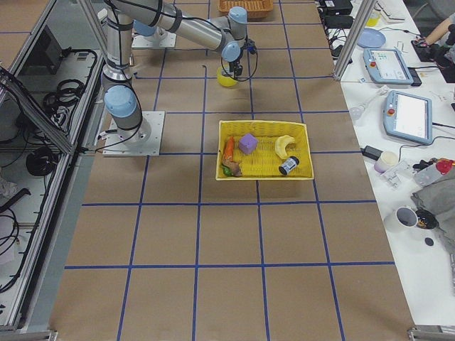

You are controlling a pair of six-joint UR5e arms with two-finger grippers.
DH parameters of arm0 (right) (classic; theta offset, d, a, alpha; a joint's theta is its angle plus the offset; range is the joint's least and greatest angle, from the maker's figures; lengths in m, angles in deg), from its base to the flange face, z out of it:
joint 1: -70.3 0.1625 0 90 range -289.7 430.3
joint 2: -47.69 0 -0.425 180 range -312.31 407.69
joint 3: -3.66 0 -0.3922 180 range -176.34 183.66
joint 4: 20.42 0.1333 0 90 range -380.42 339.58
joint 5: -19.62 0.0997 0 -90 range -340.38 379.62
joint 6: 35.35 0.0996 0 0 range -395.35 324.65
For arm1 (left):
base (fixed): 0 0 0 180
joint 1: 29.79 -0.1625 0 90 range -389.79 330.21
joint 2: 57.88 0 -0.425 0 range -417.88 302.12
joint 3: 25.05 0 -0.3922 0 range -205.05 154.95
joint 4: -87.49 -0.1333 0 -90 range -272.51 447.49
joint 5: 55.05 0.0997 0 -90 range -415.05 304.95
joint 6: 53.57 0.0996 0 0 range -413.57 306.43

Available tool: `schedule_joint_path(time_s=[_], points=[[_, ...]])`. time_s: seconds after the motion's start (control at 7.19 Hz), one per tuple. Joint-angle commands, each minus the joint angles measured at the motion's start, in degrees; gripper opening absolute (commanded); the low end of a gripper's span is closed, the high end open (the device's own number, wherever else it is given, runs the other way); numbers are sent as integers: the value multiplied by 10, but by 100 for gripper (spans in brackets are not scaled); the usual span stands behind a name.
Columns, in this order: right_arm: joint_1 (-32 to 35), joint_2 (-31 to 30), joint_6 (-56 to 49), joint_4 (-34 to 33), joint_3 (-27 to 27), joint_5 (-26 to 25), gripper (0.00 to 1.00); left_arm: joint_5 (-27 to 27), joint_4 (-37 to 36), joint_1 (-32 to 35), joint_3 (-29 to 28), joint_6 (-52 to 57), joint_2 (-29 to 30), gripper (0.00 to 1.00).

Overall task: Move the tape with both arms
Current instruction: 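Set the tape roll on the table center and raise the right gripper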

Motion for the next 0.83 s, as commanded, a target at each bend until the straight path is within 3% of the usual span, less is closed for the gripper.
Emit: schedule_joint_path(time_s=[0.0,0.28,0.42,0.56,0.7], points=[[-26,-3,-1,97,102,-2,100,13,0,0,0,-8,11,100],[-103,-12,-18,233,224,0,100,6,-85,8,-1,-17,45,100],[-146,-25,-27,265,262,-6,100,-13,-94,25,-1,-46,61,100],[-183,-51,-29,281,267,-4,100,-65,-118,51,0,-73,77,100],[-218,-74,-31,294,266,0,100,-72,-146,72,16,-98,94,100]])
